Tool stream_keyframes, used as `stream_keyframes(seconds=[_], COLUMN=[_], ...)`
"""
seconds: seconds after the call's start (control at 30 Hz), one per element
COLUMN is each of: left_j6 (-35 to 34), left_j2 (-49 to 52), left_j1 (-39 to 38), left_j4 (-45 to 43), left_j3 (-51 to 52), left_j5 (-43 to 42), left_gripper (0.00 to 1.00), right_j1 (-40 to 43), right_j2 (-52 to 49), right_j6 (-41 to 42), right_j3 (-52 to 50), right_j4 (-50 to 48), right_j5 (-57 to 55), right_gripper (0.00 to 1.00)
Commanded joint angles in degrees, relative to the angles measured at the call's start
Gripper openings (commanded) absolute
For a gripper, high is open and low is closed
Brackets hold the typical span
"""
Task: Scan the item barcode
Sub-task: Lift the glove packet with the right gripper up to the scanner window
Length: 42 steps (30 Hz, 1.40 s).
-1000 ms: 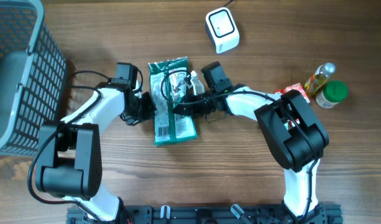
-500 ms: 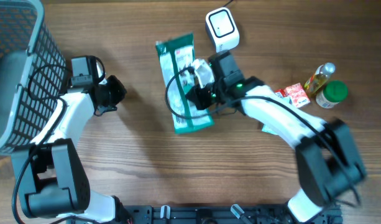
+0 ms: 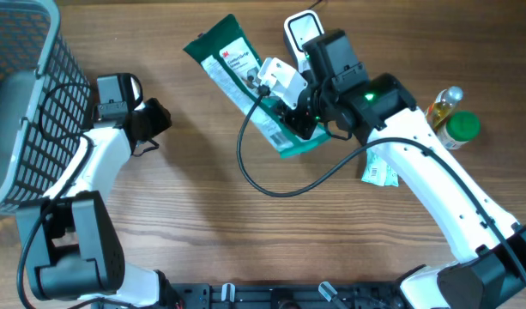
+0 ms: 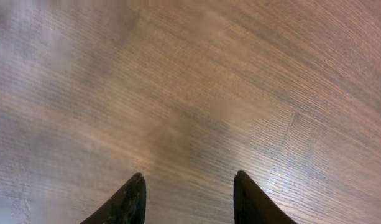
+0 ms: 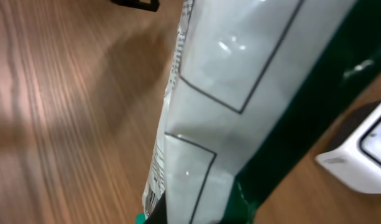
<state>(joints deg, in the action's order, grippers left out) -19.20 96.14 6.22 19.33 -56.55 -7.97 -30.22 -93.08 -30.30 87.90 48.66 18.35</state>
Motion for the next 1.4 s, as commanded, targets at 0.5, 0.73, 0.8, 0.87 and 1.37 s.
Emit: stream_keyframes(seconds=[0.5, 0.73, 0.8, 0.87, 1.37], left_j6=[18.97, 18.95, 18.95, 18.95, 18.95], left_j2=[-0.55, -0.55, -0.55, -0.55, -0.55], left_j1=[-8.24, -8.24, -8.24, -8.24, -8.24], left_j4=[-4.79, -4.74, -4.74, -4.76, -4.74], left_j3=[-0.02, -0.02, -0.02, -0.02, -0.02], left_j5=[9.99, 9.99, 9.99, 9.99, 9.99], left_gripper=[1.00, 1.00, 1.00, 1.00, 1.00], right_j1=[-0.20, -0.20, -0.20, -0.20, -0.04], right_j2=[0.68, 0.68, 0.70, 0.70, -1.42], right_j6=[-10.29, -12.96, -13.75, -14.58, -26.64], right_j3=[1.40, 1.42, 2.16, 3.56, 18.86], right_j4=[2.34, -1.05, -1.40, -1.27, 0.24], right_j5=[-4.33, -4.44, -6.01, -8.35, -19.45], right_gripper=[0.04, 0.04, 0.04, 0.04, 0.04])
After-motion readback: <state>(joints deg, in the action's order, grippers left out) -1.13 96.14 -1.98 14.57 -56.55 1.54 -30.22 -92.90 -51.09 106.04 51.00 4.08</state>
